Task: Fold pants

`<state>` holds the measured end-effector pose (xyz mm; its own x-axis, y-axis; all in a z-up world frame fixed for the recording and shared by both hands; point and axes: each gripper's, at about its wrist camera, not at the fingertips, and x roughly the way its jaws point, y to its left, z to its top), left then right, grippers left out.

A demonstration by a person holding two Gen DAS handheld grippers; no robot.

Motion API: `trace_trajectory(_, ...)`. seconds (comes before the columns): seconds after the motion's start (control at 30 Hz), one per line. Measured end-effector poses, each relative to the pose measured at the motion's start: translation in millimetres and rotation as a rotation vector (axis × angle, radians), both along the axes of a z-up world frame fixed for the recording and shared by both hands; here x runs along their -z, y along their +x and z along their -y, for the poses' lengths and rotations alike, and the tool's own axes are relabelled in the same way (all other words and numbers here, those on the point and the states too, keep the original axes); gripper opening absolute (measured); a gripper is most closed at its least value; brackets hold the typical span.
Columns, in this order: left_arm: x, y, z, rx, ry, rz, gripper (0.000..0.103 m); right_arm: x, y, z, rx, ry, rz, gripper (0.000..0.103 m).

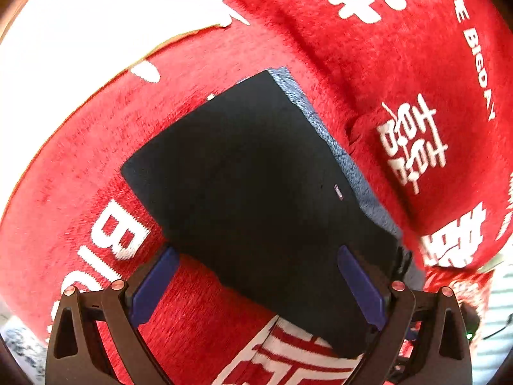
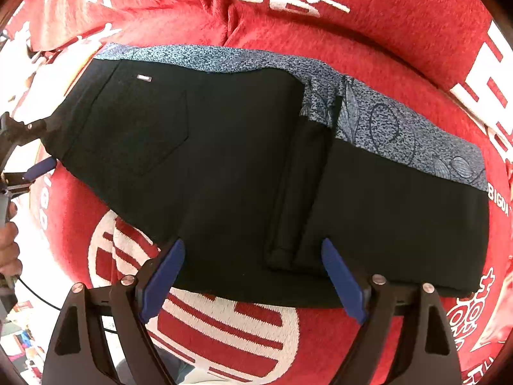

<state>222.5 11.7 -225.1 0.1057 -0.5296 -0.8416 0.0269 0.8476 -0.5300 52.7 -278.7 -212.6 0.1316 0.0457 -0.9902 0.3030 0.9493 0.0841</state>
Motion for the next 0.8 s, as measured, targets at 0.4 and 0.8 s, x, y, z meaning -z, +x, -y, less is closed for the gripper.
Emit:
trace_trajectory(0.4,12,6,1,-0.11,-0.24,-0.055,0.101,3,-1,-2,-0.006,-0.024,0.007,0.091)
trace_trajectory(0.8,13,27,32,-0.056,-0.089,-0.092,0.101,-6,1,1,-0.04,-0.011,0.004,0.091)
